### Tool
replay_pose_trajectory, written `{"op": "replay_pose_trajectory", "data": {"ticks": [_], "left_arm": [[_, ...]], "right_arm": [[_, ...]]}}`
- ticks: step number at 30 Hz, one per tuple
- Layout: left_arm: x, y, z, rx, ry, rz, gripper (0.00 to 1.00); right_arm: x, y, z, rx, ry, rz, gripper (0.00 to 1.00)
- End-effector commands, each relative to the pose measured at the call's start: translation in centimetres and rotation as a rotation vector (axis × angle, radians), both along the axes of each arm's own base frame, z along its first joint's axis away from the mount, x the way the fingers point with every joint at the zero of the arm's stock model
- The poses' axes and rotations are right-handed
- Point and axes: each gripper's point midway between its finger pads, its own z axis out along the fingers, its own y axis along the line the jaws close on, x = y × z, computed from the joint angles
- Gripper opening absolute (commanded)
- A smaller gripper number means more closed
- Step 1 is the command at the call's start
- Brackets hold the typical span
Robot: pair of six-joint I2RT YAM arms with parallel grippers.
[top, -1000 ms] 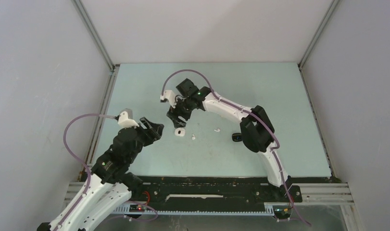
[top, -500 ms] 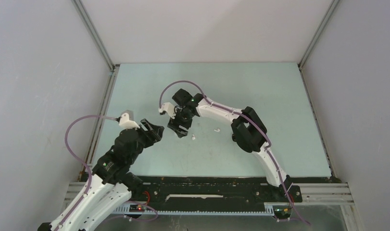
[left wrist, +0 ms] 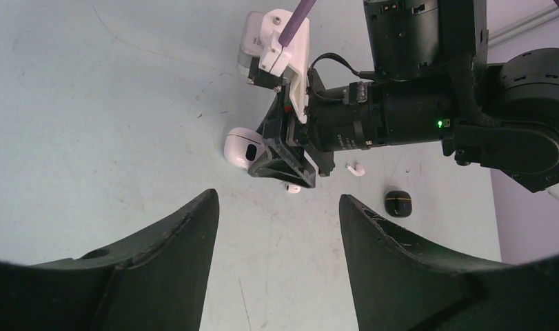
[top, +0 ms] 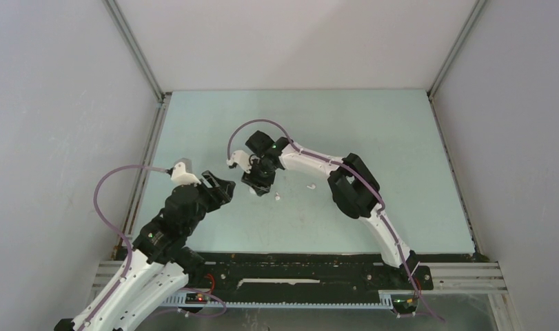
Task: Insert the wireless bluetooth earbuds into the charging case
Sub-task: Pick up the charging case at the center of the board.
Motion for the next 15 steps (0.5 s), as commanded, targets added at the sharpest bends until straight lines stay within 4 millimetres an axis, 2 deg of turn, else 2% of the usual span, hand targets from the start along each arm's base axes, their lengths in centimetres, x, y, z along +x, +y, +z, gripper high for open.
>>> {"op": "replay_pose_trajectory", "data": {"ticks": [1, 5, 10, 12, 15], "left_arm": [[0.3, -0.1, 0.2, -0.006, -0.009, 0.005, 0.70], [0.6, 0.0, 0.1, -0.004, -0.011, 0.013, 0.70], [1.4, -1.3, -0.4, -0.054, -0.019, -0.005, 0.69], [1.8, -2.9, -1.0, -0.088, -0.018, -0.062, 0.67], [2.1, -6.7, -0.4, -0.181, -0.074, -0.224, 0.63]], "right_arm": [[-0.2, 0.2, 0.9, 0.013, -0.046, 0.037, 0.37], [-0.9, -1.3, 3.5, 0.014, -0.058, 0.040, 0.30], [-1.8, -5.0, 9.8, 0.114, -0.084, 0.005, 0.29], [-2.5, -6.5, 13.1, 0.183, -0.098, -0.006, 0.29], [-3.5, -8.5, 15.2, 0.232, -0.102, -0.025, 0.29]]}}
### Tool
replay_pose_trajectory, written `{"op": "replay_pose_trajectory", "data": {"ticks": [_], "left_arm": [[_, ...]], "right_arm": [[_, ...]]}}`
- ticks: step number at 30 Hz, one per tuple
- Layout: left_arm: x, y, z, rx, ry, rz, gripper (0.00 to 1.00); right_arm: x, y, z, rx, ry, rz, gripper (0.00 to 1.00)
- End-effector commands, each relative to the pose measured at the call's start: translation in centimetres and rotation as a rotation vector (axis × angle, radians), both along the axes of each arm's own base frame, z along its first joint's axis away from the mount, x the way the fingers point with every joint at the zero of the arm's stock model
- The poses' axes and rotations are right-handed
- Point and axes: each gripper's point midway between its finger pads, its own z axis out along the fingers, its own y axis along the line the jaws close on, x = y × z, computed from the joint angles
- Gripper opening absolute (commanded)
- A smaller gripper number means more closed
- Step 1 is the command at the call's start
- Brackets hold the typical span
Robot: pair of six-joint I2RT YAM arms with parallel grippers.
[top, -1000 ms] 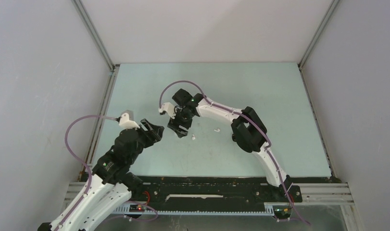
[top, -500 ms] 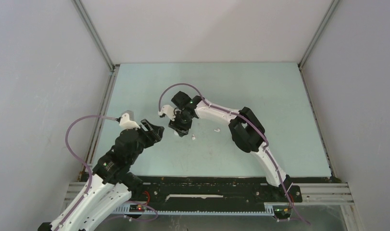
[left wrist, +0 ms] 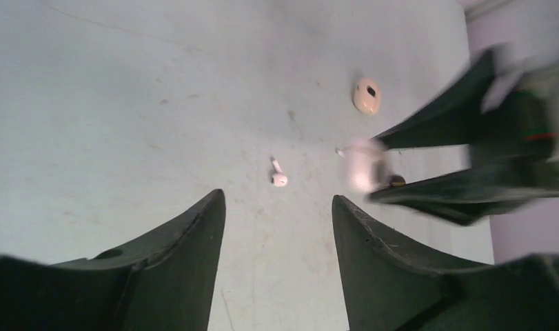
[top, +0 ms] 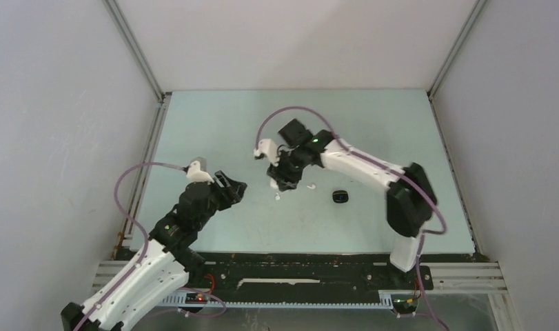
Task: Insert the wireless bluetooth earbuds into the charging case
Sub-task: Pick up the charging case at the center of the board.
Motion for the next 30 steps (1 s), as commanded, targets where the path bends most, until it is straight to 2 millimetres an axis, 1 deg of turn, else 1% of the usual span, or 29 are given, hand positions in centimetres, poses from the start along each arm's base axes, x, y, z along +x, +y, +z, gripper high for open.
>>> {"op": "replay_pose_trajectory", "data": {"ticks": [1, 2, 6, 9, 14, 17, 19, 20, 25, 30], "left_arm": [[1.0, -5.6, 2.4, -0.183, -0.113, -0.218, 0.62], [0.9, -6.9, 3.1, -0.219, -0.141, -0.282, 0.61], [0.1, -10.7, 4.2, -0.304, -0.149, -0.478, 0.61], [-0.6, -12.4, 5.2, -0.364, -0.160, -0.572, 0.60], [-0.7, -13.6, 6.0, -0.409, -0.152, -0.628, 0.60], [-0.2, -13.9, 5.0, -0.401, -0.091, -0.617, 0.57], [0.1, -14.2, 3.9, -0.401, -0.030, -0.602, 0.56], [0.1, -14.4, 3.8, -0.416, -0.019, -0.605, 0.56], [-0.7, -15.9, 4.2, -0.527, 0.009, -0.686, 0.51], [-1.1, -16.3, 4.5, -0.565, 0.022, -0.719, 0.47]], "right_arm": [[-0.5, -1.8, 7.8, 0.187, -0.086, -0.016, 0.29], [-0.9, -2.3, 8.0, 0.196, -0.082, -0.020, 0.30], [-1.8, -3.4, 8.7, 0.216, -0.093, -0.029, 0.30], [-1.6, -3.8, 8.9, 0.205, -0.131, -0.033, 0.30], [-1.6, -3.9, 9.2, 0.198, -0.160, -0.020, 0.30], [-2.4, -3.5, 9.5, 0.216, -0.155, 0.010, 0.30], [-2.9, -3.3, 9.6, 0.222, -0.158, 0.032, 0.30], [-3.1, -3.2, 9.6, 0.222, -0.161, 0.039, 0.30], [-3.3, -3.1, 9.7, 0.216, -0.177, 0.054, 0.31], [-3.3, -3.2, 9.4, 0.213, -0.181, 0.053, 0.31]]}}
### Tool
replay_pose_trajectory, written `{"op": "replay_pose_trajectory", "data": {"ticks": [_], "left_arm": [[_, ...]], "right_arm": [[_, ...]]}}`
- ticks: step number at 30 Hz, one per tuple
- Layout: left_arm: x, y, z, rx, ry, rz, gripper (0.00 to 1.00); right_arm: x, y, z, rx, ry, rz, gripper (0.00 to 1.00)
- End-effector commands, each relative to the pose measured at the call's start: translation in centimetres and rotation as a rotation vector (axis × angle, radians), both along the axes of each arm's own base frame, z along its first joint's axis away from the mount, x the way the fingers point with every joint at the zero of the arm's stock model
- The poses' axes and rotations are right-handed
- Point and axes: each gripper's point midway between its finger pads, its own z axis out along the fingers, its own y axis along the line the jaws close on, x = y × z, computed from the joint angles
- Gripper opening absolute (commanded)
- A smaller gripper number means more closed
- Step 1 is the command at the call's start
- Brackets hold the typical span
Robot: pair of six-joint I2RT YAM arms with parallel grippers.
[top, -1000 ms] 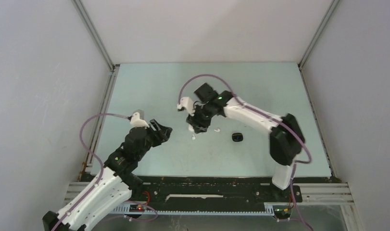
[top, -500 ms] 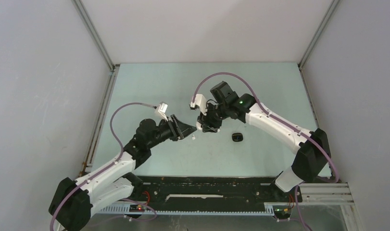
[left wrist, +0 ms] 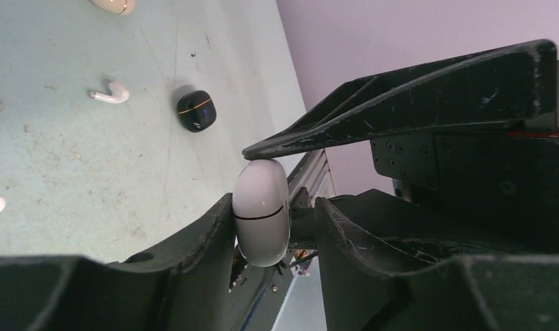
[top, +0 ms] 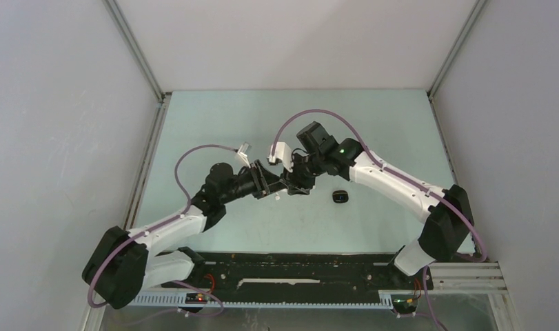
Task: Insert the wireless bluetooth earbuds into the charging case
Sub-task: Pick up the charging case at the center of the board.
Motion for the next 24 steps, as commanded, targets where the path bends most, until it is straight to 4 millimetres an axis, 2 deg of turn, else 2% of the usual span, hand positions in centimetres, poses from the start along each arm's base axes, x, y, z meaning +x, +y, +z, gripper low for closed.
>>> {"op": "replay_pose_trajectory", "data": {"ticks": [1, 12, 17, 22, 24], "left_arm": [[-1.1, -1.0, 2.7, -0.100, -0.036, -0.081, 0.47], [-1.7, -1.2, 1.3, -0.013, 0.019, -0.141, 0.44], [-1.5, -1.2, 0.7, 0.019, 0.014, -0.146, 0.30], [-1.3, -1.2, 0.7, 0.031, -0.076, -0.152, 0.12], [-1.4, -1.0, 0.6, 0.046, -0.166, -0.143, 0.09]], "right_arm": [[0.3, 0.1, 1.7, 0.044, -0.061, 0.009, 0.31], [0.6, -0.4, 2.2, 0.051, -0.088, 0.003, 0.32], [0.8, -0.6, 2.4, 0.058, -0.088, -0.002, 0.33], [-0.9, -0.9, 2.2, 0.120, 0.034, 0.068, 0.50], [-1.5, -1.6, 2.8, 0.167, 0.100, 0.098, 0.56]]}}
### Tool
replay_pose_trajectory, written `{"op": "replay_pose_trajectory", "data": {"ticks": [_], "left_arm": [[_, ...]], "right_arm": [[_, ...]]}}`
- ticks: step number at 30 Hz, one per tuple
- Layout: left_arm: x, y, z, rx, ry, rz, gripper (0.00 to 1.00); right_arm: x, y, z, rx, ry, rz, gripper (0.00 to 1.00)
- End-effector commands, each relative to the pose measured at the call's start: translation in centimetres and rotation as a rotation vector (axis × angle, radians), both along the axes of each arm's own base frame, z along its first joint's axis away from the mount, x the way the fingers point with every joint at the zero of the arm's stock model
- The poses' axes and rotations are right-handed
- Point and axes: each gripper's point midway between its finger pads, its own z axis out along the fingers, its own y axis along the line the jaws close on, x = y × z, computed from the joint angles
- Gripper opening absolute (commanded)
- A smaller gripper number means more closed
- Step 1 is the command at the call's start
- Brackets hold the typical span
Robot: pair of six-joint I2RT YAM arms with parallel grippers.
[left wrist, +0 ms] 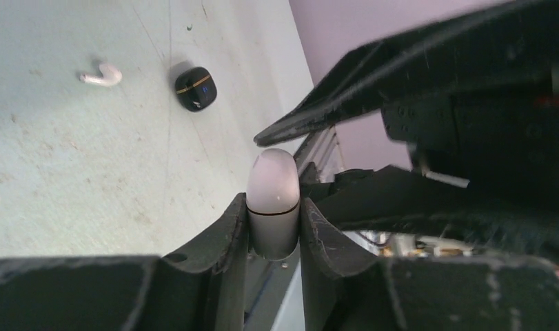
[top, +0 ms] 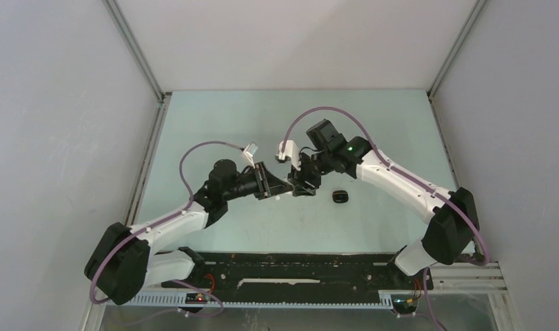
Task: Insert the wireless bluetooth earbuds into the charging case
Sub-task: Pick up the charging case at the center of the board.
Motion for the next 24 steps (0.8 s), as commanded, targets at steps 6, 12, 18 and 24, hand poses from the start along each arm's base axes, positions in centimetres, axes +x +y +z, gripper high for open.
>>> {"op": "replay_pose_trajectory", "data": {"ticks": [6, 12, 18, 24], "left_arm": [[-3.2, 0.1, 3.6, 0.014, -0.680, -0.039, 0.05], [-6.1, -0.7, 3.2, 0.057, -0.977, -0.063, 0.04], [-6.9, -1.3, 1.7, 0.106, -1.103, -0.088, 0.06], [-6.9, -1.7, 2.8, 0.055, -1.133, -0.069, 0.04]], "right_arm": [[-1.2, -3.6, 6.1, 0.318, 0.220, 0.075, 0.60], [-3.6, -4.2, 6.0, 0.378, 0.392, 0.146, 0.51], [-6.9, -4.4, 4.6, 0.313, 0.404, 0.265, 0.47], [-7.4, -4.2, 4.0, 0.272, 0.391, 0.279, 0.48]]}}
